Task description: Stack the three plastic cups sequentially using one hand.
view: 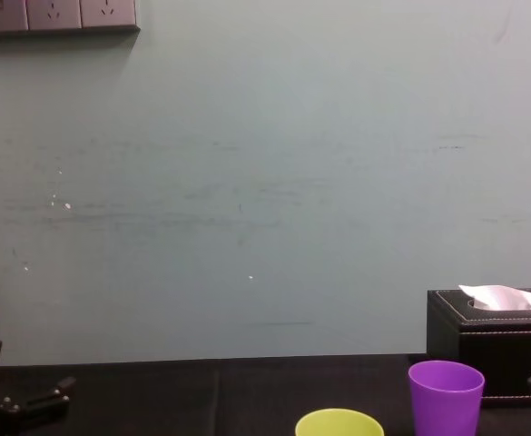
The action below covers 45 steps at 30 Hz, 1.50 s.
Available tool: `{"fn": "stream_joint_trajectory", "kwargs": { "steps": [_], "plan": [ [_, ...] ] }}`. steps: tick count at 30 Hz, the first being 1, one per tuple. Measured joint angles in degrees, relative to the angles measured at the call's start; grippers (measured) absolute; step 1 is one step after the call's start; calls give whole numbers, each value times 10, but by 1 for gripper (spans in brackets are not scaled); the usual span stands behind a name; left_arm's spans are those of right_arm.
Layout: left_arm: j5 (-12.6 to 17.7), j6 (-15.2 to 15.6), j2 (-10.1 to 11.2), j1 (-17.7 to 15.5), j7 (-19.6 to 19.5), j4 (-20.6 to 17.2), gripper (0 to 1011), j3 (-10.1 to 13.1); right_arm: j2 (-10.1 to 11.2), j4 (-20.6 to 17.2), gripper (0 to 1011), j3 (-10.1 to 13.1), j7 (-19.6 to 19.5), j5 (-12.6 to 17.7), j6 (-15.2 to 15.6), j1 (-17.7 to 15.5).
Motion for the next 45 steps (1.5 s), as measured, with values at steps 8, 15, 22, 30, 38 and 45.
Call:
{"fn": "stream_joint_trajectory", "kwargs": {
  "steps": [8,15,22,30,38,45],
  "plan": [
    [0,0,0,0,0,0,1010,0,0,0,1003,0,0,0,0,0],
    [0,0,0,0,0,0,1010,0,0,0,1003,0,0,0,0,0],
    [0,0,0,0,0,0,1010,0,0,0,1003,0,0,0,0,0],
    [0,0,0,0,0,0,1010,0,0,0,1003,0,0,0,0,0],
    [0,0,0,0,0,0,1010,0,0,0,1003,0,0,0,0,0],
    [0,0,0,0,0,0,1010,0,-3,-9,1003,4,6,0,0,-5]
  ]
}}
